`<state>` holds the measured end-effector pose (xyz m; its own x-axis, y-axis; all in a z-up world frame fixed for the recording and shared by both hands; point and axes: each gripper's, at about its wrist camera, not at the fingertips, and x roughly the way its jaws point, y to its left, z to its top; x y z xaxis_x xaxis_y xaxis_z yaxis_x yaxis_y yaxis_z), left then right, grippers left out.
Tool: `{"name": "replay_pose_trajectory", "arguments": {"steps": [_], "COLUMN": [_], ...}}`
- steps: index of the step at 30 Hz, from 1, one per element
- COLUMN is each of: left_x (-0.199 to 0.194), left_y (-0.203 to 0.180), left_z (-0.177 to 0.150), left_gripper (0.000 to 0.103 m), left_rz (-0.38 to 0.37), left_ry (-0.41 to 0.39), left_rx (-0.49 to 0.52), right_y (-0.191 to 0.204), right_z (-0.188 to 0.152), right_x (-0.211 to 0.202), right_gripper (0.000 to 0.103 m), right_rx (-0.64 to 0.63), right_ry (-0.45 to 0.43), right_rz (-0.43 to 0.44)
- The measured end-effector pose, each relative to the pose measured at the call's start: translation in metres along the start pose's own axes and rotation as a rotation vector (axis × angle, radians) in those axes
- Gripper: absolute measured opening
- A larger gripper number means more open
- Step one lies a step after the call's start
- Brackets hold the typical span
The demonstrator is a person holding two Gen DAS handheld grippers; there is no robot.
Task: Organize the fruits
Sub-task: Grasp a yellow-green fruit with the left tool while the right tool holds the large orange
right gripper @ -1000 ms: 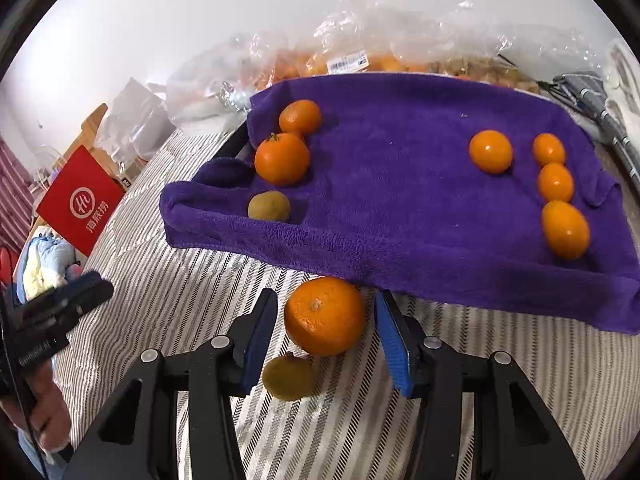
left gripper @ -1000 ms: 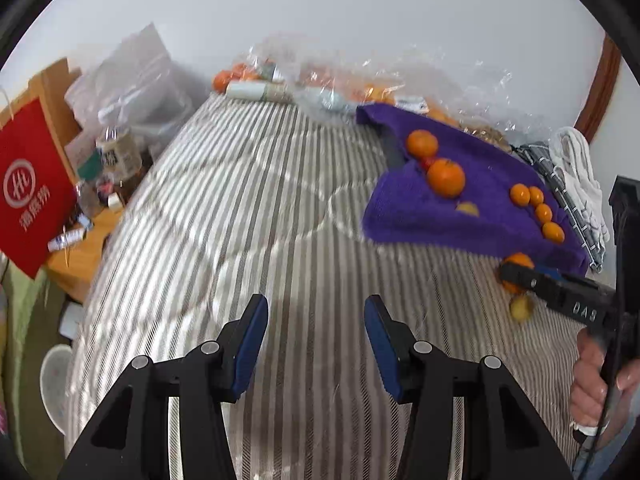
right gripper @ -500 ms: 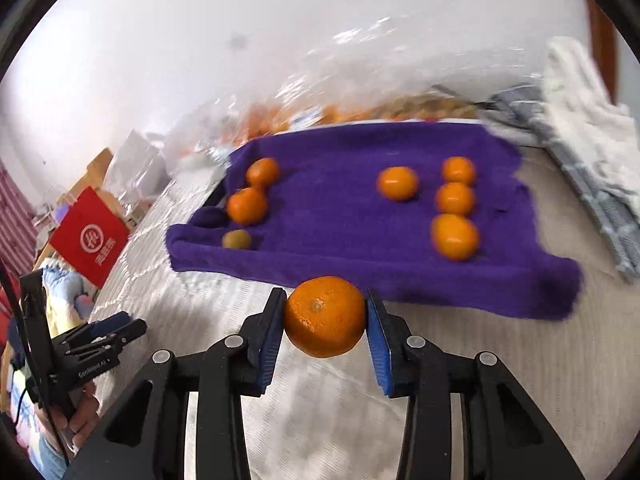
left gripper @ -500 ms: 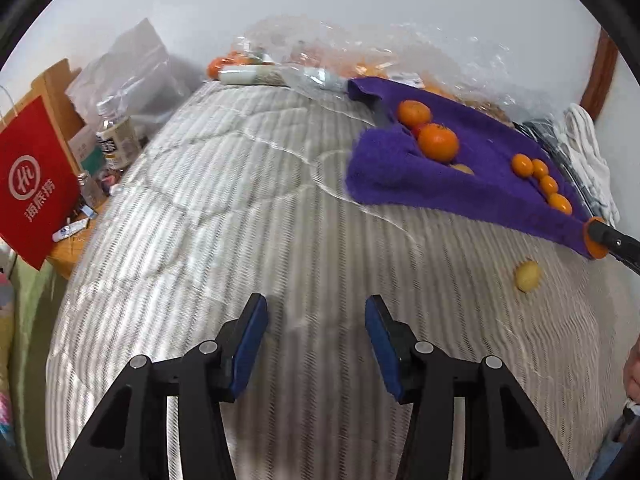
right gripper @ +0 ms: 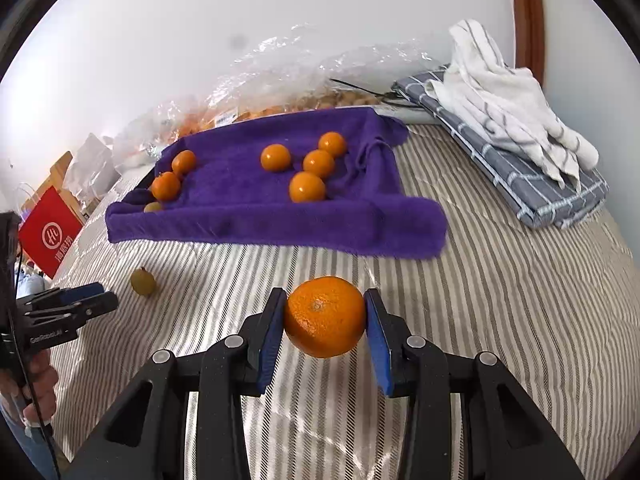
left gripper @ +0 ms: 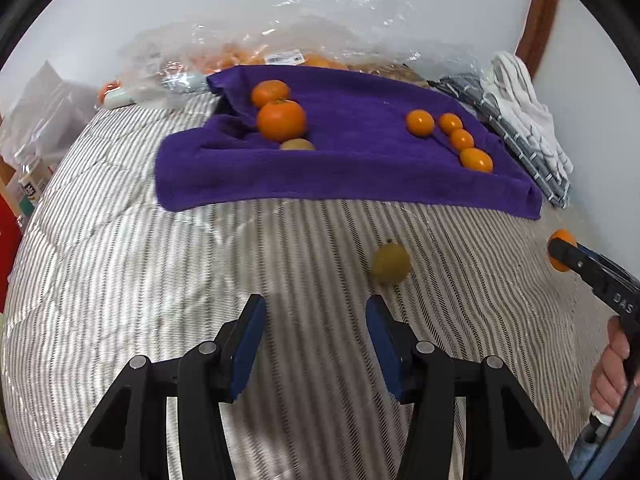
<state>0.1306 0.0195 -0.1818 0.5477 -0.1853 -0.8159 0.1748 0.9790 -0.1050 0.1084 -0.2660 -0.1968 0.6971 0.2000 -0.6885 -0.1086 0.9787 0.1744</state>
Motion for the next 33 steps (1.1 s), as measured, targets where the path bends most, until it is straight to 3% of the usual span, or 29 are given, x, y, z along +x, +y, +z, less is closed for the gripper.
{"name": "replay_pose_trajectory", "arguments": {"steps": [11,16,19,26,31,32,33], "left_x": [-0.002,-0.005,-0.003,0.010,0.014,0.014,0.014], "left_y": [-0.002,0.006,0.002,-0.031,-0.036,-0.036,-0.035], "left_z": [-0.011,-0.008,0.002,0.015,0.010,0.011,0.011], "left_gripper": [0.054,0.054,0.053,0.053,0.044,0.039,0.026], "left_rz": [0.044,-0.013,-0.101,-0.065,-0.051,-0.067,-0.092], "left_ry": [-0.072,-0.054,-0.020,-0.040,-0.095,-0.098,-0.096], "left_rx": [0.076,0.006,-0.033,0.007,0.004,0.001,-0.003], "right_y": [0.004,0.002,-0.001,0.001,0.000,-0.002,-0.003], "right_z": [-0.001,-0.005,-0.007,-0.009,-0.011,-0.011,-0.011], "right_x": [0.009,0.016,0.013,0.013,0.008,0.008,0.007], "right_gripper": [0.039,0.039,0.039,0.039,0.039,0.039,0.039], "right_rx": [-0.036,-0.055,-0.053,-0.059,-0.049,-0.041,-0.031], "right_ry": [-0.008,0.005,0.007,-0.002,-0.016,-0.018,-0.018], "right_rz": [-0.002,-0.035,-0.016,-0.019,0.019,0.024,0.028]}}
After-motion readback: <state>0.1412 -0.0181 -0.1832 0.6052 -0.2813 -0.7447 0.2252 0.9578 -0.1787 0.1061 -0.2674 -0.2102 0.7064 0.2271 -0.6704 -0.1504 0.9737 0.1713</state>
